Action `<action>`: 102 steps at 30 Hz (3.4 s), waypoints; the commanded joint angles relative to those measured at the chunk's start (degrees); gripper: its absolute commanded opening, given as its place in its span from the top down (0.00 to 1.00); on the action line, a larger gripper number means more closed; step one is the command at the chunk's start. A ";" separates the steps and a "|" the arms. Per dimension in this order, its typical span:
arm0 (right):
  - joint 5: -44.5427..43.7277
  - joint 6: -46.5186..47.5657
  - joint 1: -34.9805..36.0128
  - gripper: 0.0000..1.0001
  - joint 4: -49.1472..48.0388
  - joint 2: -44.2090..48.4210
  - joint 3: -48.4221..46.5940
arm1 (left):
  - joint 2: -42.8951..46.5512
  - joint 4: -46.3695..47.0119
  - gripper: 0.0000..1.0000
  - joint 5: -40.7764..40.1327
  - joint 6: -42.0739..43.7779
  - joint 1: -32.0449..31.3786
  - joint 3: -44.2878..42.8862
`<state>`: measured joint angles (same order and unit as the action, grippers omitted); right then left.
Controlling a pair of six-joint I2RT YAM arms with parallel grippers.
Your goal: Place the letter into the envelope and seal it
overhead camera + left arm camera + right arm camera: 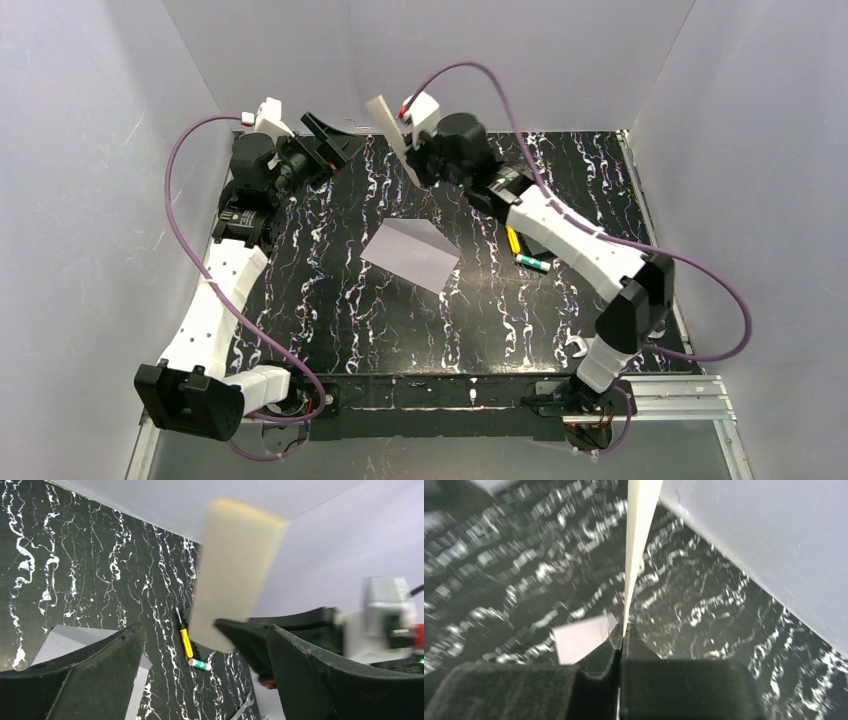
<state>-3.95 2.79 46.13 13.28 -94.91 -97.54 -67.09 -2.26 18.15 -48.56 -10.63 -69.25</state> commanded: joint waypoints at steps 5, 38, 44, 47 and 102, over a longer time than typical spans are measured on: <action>-13.74 17.69 5.89 0.99 7.66 -3.38 0.00 | 0.38 -2.30 0.10 -1.75 0.85 -0.57 -2.17; -16.81 25.68 11.00 0.99 5.47 -3.17 2.81 | -8.01 -16.89 1.00 -3.89 -3.14 -2.80 -6.79; -7.59 21.71 10.03 0.36 12.29 -0.77 -1.07 | -7.24 -12.14 1.00 0.10 3.03 -2.75 -6.96; -0.37 18.01 8.25 0.19 14.45 1.39 -3.69 | -7.33 -7.85 1.00 7.75 10.28 -2.28 -8.12; 56.20 -45.77 -14.40 0.99 -42.25 9.27 14.28 | -8.73 13.51 0.93 45.63 20.25 0.53 -17.21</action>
<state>52.01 -42.46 31.88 -25.78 -85.23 -81.21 -76.55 9.04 68.99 -26.76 -10.39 -87.15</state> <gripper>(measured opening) 0.040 0.009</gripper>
